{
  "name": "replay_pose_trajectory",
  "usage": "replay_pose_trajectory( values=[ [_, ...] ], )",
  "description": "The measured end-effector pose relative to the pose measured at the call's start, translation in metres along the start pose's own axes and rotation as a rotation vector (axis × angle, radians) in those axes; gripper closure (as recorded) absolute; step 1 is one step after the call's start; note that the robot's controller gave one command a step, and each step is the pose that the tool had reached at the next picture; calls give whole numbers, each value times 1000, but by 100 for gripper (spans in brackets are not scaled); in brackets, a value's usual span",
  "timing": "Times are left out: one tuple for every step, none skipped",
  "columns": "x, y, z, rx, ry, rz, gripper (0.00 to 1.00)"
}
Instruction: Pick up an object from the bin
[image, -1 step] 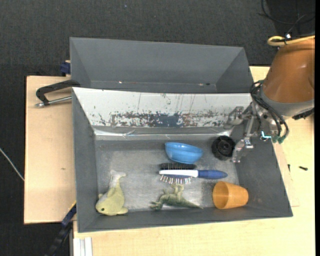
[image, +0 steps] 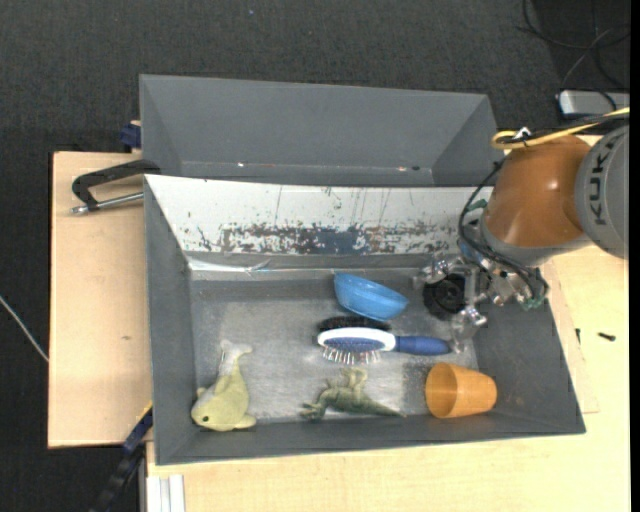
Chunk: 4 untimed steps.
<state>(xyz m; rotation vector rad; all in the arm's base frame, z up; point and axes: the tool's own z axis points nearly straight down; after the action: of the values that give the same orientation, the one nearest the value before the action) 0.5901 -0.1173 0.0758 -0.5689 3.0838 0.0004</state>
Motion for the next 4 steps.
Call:
replay_pose_trajectory(
  values=[
    [-2, -4, -3, 13, -13, -1, 100],
    [-1, -7, -128, 8, -9, -44, 100],
    [0, -6, -122, 1, -1, -44, 0],
    [10, -2, 2, -6, 8, -427, 0]
  ],
)
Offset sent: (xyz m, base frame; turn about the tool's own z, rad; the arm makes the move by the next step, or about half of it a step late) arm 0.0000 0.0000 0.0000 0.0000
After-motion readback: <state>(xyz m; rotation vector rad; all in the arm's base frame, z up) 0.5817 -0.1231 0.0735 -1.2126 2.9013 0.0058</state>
